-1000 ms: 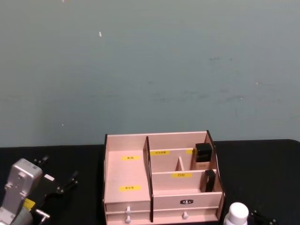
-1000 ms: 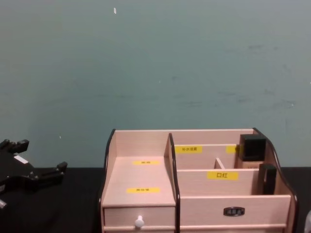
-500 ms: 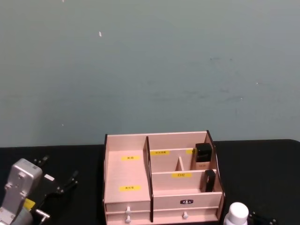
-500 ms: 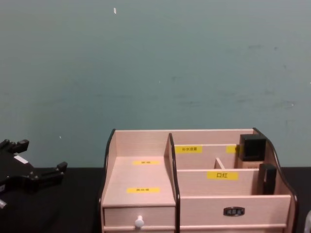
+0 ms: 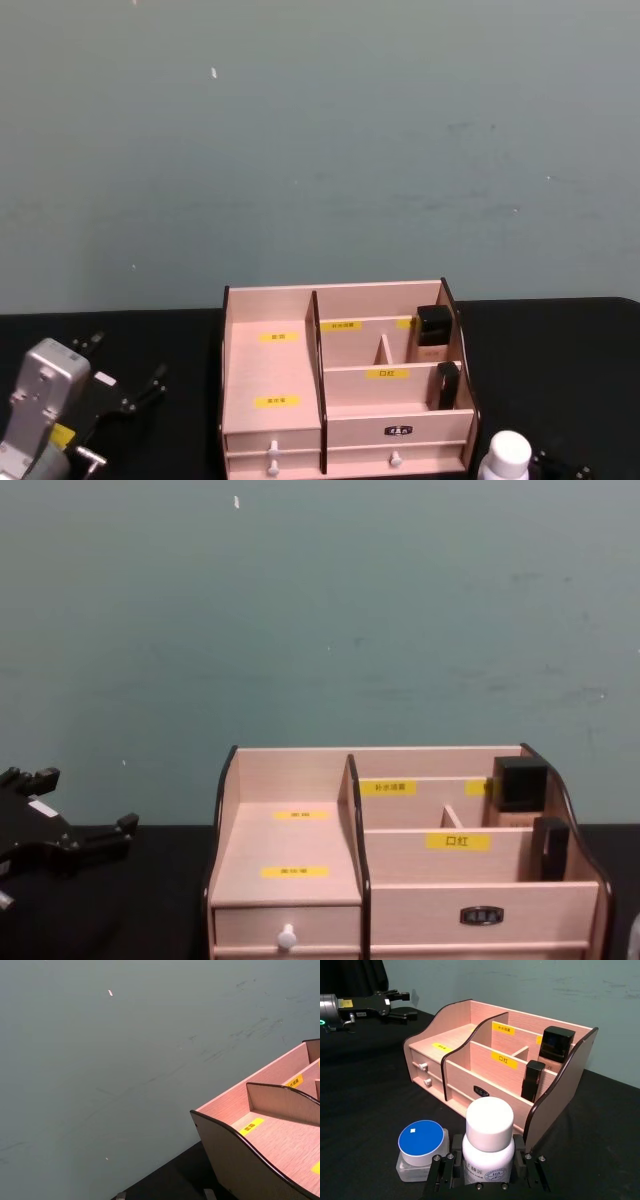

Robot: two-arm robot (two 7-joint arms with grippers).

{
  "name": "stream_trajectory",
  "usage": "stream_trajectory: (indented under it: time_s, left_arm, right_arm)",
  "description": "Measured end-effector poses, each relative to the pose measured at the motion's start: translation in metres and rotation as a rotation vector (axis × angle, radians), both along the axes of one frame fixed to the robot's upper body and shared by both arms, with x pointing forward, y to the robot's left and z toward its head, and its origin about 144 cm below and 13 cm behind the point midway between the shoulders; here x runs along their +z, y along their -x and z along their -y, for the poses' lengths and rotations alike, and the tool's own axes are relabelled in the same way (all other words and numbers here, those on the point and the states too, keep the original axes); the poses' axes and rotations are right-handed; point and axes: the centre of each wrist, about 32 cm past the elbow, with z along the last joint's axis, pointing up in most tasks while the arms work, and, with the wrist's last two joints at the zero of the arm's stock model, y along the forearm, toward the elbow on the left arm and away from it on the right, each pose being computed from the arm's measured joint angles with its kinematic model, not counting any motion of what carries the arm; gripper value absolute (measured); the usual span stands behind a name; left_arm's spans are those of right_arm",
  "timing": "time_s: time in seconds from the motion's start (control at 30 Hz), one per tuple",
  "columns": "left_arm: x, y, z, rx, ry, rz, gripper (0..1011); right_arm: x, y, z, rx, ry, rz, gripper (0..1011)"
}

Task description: Pick up the facial cleanser and watermelon frost from the table and place them into the tiered storage box.

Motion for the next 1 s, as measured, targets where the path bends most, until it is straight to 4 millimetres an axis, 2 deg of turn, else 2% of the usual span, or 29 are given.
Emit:
stream_trajectory:
  time_s: [0.3,1.0]
  left_arm:
    - [0.000,0.000,0.000,0.000,0.000,0.000,1001]
    - [0.000,0.000,0.000,0.000,0.000,0.000,1001]
  right_arm:
    - [0.005,0.000,0.001,0.000,-0.018,0.002,600]
    - [0.033,-0.008,-0.001,0.052,-0.106,0.040,600]
